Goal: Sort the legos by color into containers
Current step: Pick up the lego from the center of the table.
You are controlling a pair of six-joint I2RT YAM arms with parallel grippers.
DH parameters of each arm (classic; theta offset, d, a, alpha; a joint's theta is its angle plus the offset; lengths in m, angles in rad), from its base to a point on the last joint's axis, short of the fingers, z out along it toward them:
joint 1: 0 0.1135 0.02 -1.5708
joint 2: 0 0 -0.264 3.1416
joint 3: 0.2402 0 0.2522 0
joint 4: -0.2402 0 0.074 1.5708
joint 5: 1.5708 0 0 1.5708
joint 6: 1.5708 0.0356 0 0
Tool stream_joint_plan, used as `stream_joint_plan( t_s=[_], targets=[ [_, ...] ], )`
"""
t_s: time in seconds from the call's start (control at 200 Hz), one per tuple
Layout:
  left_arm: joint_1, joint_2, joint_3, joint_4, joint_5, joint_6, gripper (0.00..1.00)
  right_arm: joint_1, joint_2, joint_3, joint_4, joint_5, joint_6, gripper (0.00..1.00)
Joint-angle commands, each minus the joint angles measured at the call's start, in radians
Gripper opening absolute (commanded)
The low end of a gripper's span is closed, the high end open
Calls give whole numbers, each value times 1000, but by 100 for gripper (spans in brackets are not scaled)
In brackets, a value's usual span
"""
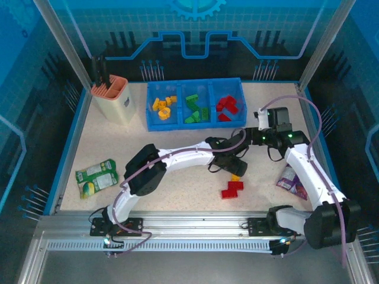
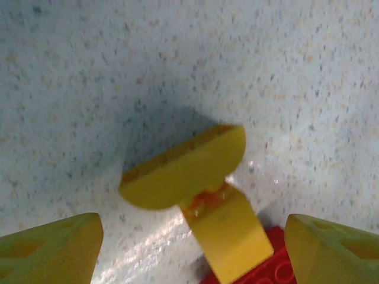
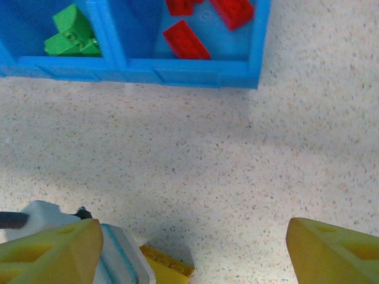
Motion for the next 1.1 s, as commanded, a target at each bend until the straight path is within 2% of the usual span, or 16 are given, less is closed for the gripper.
stream_joint_plan(
  t_s=[0.0,0.29,0.63,1.091],
  targets=[
    [-18,72,102,-50,-83,-18,82,-20,3,-27,69,-110,70,83],
    [-32,195,250,-137,-125,8,83,-62,-3,-66,95,-99,132,84],
    [-33,221,253,-161,-197,56,82,-81,18,-66,145,-126,183,87],
    [-25,255,223,-118,-179,45,76,-83,41,-62,157,-160,190,90]
  ],
)
